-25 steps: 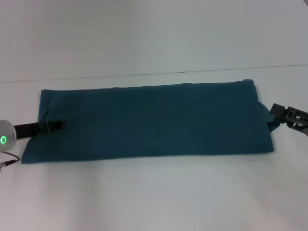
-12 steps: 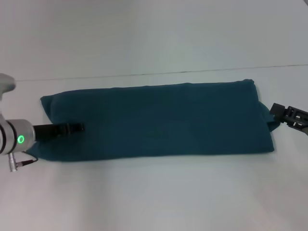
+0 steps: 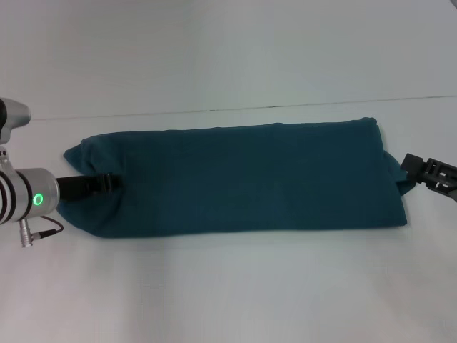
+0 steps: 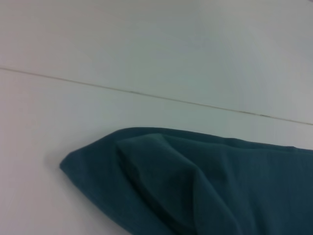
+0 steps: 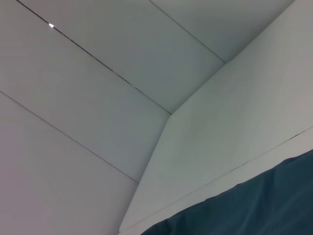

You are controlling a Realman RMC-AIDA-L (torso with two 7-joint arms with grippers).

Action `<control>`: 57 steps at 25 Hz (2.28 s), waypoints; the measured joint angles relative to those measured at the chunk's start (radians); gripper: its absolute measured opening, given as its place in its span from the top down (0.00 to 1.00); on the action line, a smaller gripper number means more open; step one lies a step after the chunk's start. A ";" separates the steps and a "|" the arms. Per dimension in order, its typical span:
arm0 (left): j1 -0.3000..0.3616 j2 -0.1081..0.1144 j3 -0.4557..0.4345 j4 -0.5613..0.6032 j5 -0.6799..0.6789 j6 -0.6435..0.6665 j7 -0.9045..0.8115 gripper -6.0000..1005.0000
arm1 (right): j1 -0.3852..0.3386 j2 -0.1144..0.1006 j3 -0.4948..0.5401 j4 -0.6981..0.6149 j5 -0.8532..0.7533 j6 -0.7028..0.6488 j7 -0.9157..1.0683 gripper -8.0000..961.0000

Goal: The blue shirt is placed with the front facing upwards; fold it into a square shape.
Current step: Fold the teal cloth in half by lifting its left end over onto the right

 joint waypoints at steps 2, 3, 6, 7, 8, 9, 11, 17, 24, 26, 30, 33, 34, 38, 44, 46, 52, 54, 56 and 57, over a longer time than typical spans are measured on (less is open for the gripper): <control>0.000 0.000 0.000 0.002 0.000 0.000 0.000 0.62 | 0.000 -0.001 0.001 0.002 0.000 0.000 0.000 0.34; 0.000 0.000 0.000 0.002 0.000 0.000 0.000 0.66 | 0.000 -0.002 0.001 0.002 0.000 0.000 -0.001 0.34; 0.000 0.000 -0.001 0.009 -0.001 0.003 0.000 0.77 | 0.000 -0.003 0.003 0.003 0.000 0.001 -0.001 0.35; 0.002 0.000 -0.001 0.014 -0.004 0.006 0.000 0.81 | 0.000 -0.003 0.003 0.003 0.000 0.001 -0.001 0.35; 0.006 0.000 -0.001 0.021 -0.009 0.012 0.001 0.84 | 0.000 -0.003 0.003 0.003 0.000 0.001 -0.001 0.35; 0.011 0.000 -0.001 0.030 -0.018 0.018 0.001 0.85 | 0.000 -0.003 0.003 0.003 0.000 0.001 -0.001 0.35; 0.027 -0.001 -0.001 0.059 -0.043 0.041 0.002 0.86 | 0.000 -0.003 0.003 0.003 0.000 0.001 0.000 0.34; 0.094 0.005 -0.018 0.160 -0.081 0.127 -0.008 0.86 | 0.000 -0.003 0.003 0.003 0.000 0.002 0.004 0.34; 0.119 0.033 -0.115 0.166 -0.036 0.155 -0.011 0.87 | 0.007 -0.003 0.003 0.003 0.000 0.006 0.007 0.35; 0.118 0.039 -0.147 0.165 -0.003 0.154 -0.010 0.87 | 0.009 -0.003 0.003 0.004 0.000 0.006 0.008 0.35; 0.115 0.048 -0.206 0.170 0.069 0.150 -0.012 0.87 | 0.009 -0.003 0.002 0.005 0.000 0.006 0.009 0.35; 0.116 0.050 -0.229 0.176 0.099 0.136 -0.020 0.87 | 0.008 -0.003 0.001 0.006 0.000 0.006 0.009 0.35; 0.117 0.050 -0.234 0.180 0.109 0.129 -0.025 0.87 | 0.007 -0.003 0.000 0.006 0.000 0.006 0.010 0.35; 0.122 0.050 -0.248 0.196 0.129 0.118 -0.038 0.87 | 0.005 -0.003 0.001 0.006 0.000 0.006 0.010 0.34; 0.131 0.045 -0.254 0.238 0.126 0.166 -0.060 0.86 | 0.007 -0.003 -0.003 0.006 0.000 0.006 0.010 0.35; 0.134 0.040 -0.252 0.274 0.126 0.200 -0.088 0.86 | 0.008 -0.003 -0.005 0.006 0.000 0.006 0.010 0.35; 0.138 0.017 -0.246 0.396 0.126 0.310 -0.128 0.86 | 0.009 -0.003 -0.005 0.006 0.000 0.006 0.010 0.35; 0.138 0.004 -0.245 0.443 0.126 0.343 -0.138 0.86 | 0.009 -0.003 -0.005 0.006 0.000 0.006 0.010 0.35; 0.137 -0.004 -0.232 0.483 0.123 0.372 -0.161 0.86 | 0.010 -0.002 -0.005 0.006 0.000 0.006 0.009 0.35; 0.136 -0.004 -0.213 0.498 0.123 0.383 -0.181 0.86 | 0.010 -0.002 -0.005 0.006 0.000 0.006 0.009 0.35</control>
